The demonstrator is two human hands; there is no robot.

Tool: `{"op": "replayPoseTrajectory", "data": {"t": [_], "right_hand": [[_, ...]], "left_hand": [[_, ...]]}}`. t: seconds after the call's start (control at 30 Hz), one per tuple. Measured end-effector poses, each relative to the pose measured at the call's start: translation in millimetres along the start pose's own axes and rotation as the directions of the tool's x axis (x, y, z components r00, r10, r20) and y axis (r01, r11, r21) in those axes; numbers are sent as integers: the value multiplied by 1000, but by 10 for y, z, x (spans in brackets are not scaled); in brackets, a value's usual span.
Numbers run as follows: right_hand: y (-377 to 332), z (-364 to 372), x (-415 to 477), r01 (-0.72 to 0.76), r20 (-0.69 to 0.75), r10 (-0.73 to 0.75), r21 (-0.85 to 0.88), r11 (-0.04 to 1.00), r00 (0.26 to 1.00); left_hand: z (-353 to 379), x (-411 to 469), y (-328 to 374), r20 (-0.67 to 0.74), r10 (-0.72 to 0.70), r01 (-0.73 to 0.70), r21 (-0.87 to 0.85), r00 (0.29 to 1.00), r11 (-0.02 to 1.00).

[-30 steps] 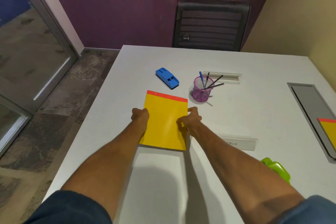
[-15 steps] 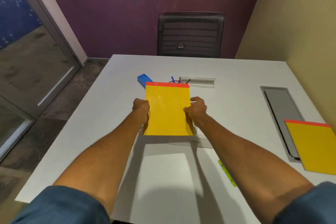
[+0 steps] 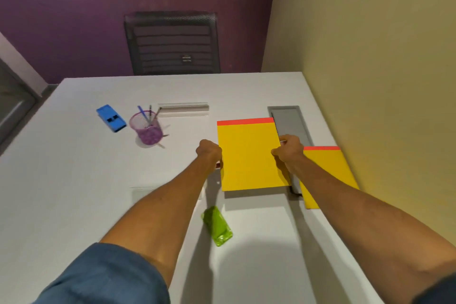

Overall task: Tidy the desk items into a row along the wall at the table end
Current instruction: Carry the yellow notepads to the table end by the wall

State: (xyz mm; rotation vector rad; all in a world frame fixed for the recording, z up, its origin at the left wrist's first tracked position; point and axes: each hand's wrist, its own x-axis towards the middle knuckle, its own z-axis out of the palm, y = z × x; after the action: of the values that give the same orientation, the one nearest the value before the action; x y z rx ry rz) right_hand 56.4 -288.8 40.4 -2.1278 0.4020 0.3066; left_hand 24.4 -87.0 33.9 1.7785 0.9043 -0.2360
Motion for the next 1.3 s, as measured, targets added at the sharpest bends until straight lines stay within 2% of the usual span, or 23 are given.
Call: {"op": "replayPoseTrajectory", "data": {"t": [0.13,0.27,0.37,0.5,0.83,1.0,1.2,1.3], "right_hand": [[368,-460,270,-70,-29,69,-16,997,997],[717,-771,469,-134,-82,124,-123,983,989],[928,-912,577,-168,-64,159,-203,964,985],[1087,-1028,657,-188,-42,184,-314,931,982],[1331,-1221,761,-185,6,209,-451,873,978],[1408,-1195,763,-112,34,157,-561,820,987],[1439,-1016,656,-69,-75,26,-669,740,997],[1437,-1008,645,-18,-62,-36,-698,716,997]], "left_hand": [[717,-58,108,59,-1,0,11,998,1000],[1317,-116,116,104,-26,20,56,994,998],[1634,-146,87,125,-34,23,84,992,996],[1904,-187,61,131,-31,15,120,991,993],[2335,-266,81,207,29,-84,262,978,961],[2469,-256,9,170,43,-91,291,985,952],[2458,-253,-2,174,62,-112,297,983,948],[2478,-272,-14,171,68,-117,296,983,948]]}}
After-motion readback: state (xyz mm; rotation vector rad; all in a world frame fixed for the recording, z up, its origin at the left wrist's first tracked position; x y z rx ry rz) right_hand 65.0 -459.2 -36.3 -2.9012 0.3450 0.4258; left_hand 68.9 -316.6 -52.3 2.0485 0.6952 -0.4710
